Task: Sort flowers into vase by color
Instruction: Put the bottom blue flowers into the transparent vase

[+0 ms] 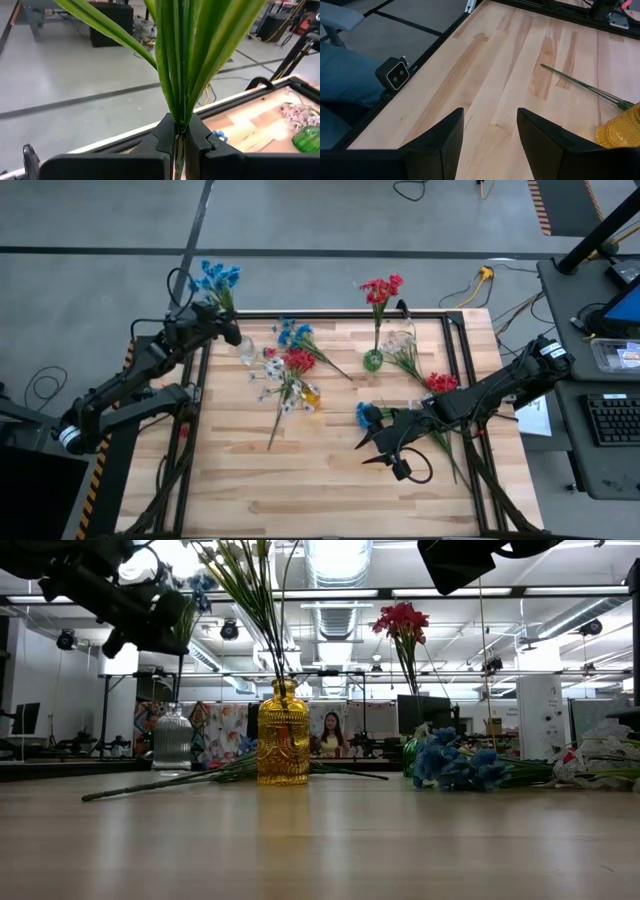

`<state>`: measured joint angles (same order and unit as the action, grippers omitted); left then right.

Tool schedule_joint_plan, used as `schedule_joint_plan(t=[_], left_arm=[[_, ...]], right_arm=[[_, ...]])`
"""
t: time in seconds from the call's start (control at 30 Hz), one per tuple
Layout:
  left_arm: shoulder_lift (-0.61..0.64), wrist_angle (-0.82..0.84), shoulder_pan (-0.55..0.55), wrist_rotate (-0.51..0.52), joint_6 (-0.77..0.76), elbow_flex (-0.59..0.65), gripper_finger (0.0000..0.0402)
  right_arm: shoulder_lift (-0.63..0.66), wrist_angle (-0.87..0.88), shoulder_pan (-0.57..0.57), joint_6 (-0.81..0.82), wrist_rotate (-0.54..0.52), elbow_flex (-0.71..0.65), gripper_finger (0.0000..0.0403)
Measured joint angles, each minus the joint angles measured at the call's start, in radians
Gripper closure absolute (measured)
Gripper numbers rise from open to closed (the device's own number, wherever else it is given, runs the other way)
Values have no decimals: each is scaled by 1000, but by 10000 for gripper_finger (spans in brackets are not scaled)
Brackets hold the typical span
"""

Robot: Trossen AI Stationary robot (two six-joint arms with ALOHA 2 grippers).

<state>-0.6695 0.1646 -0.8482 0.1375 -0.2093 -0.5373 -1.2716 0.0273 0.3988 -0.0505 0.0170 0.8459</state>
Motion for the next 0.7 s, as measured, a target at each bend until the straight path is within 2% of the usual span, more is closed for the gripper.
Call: schedule_joint_plan(t=[0.23,0.5,0.7], left_arm=[[-2,39,1,0,-33,0,391],[-1,55,3,-37,-36,0,333],[2,140,16,-78,-41,0,294]], right_arm=[[0,0,0,0,0,0,227],[0,0,0,-1,0,0,218],[0,-1,0,-1,0,0,218]])
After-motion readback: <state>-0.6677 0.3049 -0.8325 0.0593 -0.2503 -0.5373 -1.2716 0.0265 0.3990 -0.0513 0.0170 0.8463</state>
